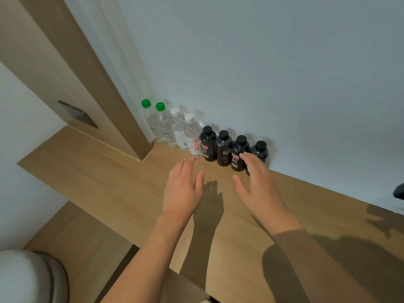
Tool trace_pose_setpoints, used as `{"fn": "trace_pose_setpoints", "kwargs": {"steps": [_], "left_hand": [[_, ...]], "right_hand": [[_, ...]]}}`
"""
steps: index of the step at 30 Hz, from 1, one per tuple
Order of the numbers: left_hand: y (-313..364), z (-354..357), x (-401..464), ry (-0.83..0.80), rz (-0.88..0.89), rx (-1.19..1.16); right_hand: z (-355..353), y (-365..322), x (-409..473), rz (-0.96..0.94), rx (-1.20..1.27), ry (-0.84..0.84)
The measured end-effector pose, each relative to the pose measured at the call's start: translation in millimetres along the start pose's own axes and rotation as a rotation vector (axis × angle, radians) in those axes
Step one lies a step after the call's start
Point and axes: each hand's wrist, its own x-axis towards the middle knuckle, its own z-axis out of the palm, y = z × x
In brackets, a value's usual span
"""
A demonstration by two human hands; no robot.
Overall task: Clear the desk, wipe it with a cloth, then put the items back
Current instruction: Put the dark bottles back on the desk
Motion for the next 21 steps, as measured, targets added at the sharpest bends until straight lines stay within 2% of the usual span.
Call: {"fn": "trace_pose_setpoints", "kwargs": {"steps": [4, 10, 21], "left_hand": [[-19.1, -17.2, -4.1, 0.008, 0.042, -0.011], [-26.7, -26.5, -6.5, -0.071, 0.21, -0.017], [75.0, 18.5, -48.4, -0.243, 0.57, -0.115]], "right_hand": [[6.1, -22.0, -19.3, 0.016, -0.067, 0.016], [3.9, -43.3, -65.7, 0.242, -0.112, 0.039], [-62.7, -18.9, -172.8, 0.464, -0.182, 0.318]]}}
